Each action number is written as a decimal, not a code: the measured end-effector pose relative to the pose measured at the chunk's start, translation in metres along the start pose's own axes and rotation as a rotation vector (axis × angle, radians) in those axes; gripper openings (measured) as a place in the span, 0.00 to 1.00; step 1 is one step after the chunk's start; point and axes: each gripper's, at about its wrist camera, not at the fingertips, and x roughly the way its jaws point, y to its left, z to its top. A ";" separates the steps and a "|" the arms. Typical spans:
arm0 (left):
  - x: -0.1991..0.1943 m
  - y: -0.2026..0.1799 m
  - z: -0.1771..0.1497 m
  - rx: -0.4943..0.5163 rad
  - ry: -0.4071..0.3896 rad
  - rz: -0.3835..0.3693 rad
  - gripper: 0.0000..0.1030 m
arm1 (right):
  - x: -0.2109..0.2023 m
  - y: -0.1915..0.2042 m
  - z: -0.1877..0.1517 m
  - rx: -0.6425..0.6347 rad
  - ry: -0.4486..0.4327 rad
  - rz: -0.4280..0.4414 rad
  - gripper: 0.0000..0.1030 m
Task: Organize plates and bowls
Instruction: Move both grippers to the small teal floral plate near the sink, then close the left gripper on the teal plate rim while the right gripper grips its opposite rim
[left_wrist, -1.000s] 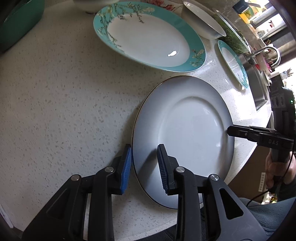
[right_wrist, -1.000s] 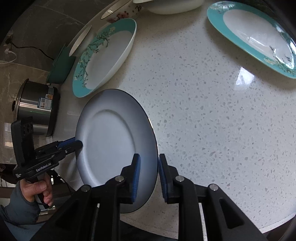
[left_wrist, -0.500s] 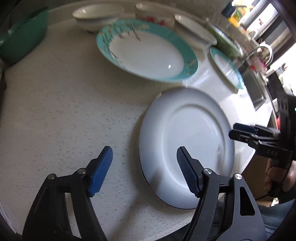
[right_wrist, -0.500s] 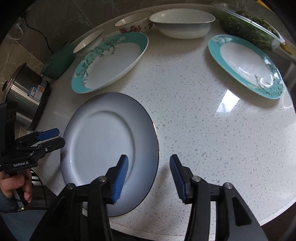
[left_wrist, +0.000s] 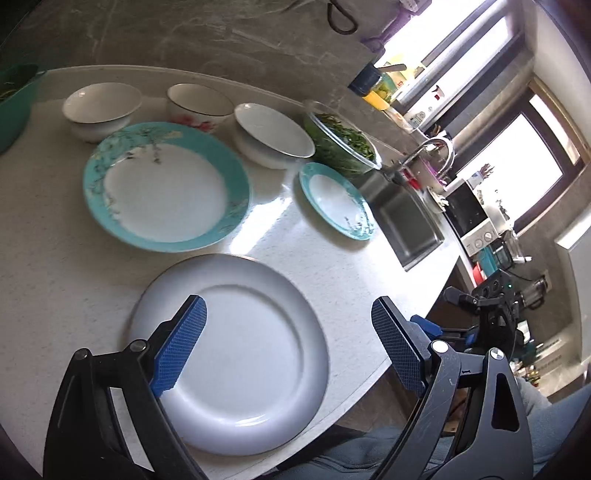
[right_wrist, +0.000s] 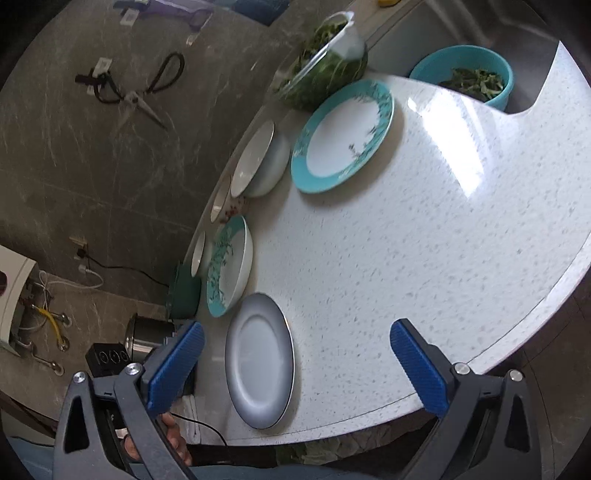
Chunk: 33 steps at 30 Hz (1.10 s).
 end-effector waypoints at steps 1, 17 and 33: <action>0.006 -0.004 0.002 -0.015 0.006 -0.001 0.88 | -0.005 -0.004 0.007 0.013 -0.014 0.009 1.00; 0.158 -0.070 0.094 -0.219 0.035 0.146 0.88 | 0.021 -0.077 0.241 -0.117 0.210 0.125 0.92; 0.297 -0.060 0.138 -0.273 0.211 0.337 0.57 | 0.114 -0.096 0.308 -0.156 0.514 0.223 0.71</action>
